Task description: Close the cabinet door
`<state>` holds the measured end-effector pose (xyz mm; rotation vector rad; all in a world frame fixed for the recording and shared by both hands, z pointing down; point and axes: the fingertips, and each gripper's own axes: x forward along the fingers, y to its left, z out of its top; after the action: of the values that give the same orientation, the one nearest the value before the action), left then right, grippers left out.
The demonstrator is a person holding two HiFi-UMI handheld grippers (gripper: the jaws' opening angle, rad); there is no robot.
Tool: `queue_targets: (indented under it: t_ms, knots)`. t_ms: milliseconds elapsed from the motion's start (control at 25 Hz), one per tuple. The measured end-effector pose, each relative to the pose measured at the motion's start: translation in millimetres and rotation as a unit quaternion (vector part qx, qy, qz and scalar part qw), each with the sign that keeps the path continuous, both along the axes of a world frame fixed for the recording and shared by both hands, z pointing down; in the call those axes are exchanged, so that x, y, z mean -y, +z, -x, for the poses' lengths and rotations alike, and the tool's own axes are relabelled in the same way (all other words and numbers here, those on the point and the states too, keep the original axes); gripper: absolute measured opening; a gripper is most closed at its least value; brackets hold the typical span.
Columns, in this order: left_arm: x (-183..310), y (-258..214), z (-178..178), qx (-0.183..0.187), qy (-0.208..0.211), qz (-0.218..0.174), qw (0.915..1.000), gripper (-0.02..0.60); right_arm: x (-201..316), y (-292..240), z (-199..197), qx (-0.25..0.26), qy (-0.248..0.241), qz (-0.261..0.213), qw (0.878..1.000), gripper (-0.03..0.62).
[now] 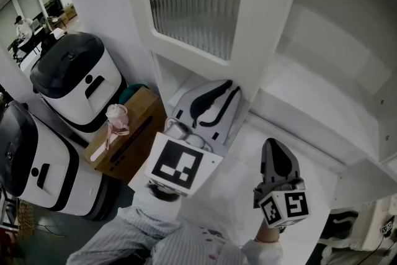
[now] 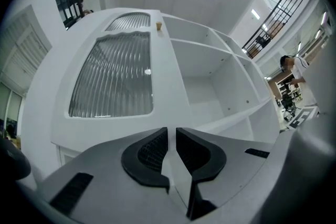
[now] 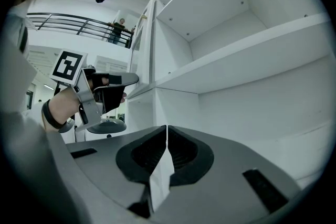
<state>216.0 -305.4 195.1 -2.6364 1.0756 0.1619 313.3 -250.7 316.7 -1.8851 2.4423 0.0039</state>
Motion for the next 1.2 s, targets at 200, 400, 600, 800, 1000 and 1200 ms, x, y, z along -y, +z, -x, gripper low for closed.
queue_targets:
  t_ms: [200,400,600,800,1000,1200]
  knots:
    - [4.9,-1.3,-0.3,-0.005,-0.006,-0.002,1.0,0.048,0.0,1.3,-2.8,0.003,0.006,0.001,1.0,0.017]
    - [8.5,-2.3,-2.7,-0.01,-0.008,-0.004,0.9999,0.037,0.4,2.7,-5.7,0.004,0.009,0.001,1.0,0.017]
    - [12.0,-4.0,-3.0,-0.014,-0.011,-0.005,0.9998,0.029,0.8,2.1,-6.3,0.004,0.012,0.002,1.0,0.017]
    - [12.7,-3.0,-3.2,-0.017,-0.012,-0.005,0.9998,0.028,0.3,3.5,-8.5,0.005,0.015,0.002,1.0,0.017]
    - [12.6,-2.0,-3.5,-0.018,-0.011,-0.005,0.9998,0.028,-0.7,4.1,-7.1,0.005,0.013,0.002,1.0,0.017]
    - [10.7,-1.6,-4.9,0.003,-0.005,-0.013,0.9999,0.028,-3.7,0.7,-6.0,0.004,0.013,-0.001,1.0,0.017]
